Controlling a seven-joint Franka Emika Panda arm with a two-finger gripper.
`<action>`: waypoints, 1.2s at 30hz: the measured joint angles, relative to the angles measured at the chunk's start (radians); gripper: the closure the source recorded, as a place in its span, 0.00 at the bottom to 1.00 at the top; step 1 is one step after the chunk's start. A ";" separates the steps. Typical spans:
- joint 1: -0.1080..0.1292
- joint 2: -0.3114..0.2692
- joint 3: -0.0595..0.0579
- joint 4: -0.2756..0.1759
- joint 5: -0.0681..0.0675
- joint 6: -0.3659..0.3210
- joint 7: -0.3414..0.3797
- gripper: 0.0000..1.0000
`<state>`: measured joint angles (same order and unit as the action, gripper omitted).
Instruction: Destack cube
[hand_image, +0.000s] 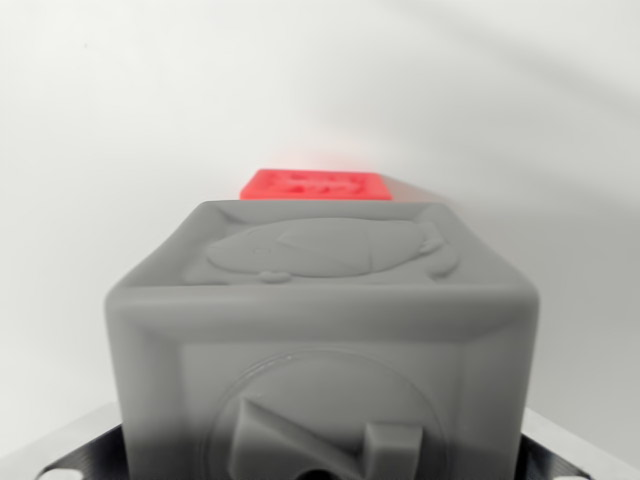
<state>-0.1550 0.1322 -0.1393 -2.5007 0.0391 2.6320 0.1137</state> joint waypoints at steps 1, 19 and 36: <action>0.000 -0.008 0.000 0.000 -0.003 -0.007 0.002 1.00; -0.001 -0.130 -0.001 0.011 -0.032 -0.134 0.038 1.00; 0.034 -0.117 0.026 -0.001 -0.032 -0.119 0.167 1.00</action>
<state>-0.1209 0.0150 -0.1130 -2.5015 0.0069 2.5132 0.2806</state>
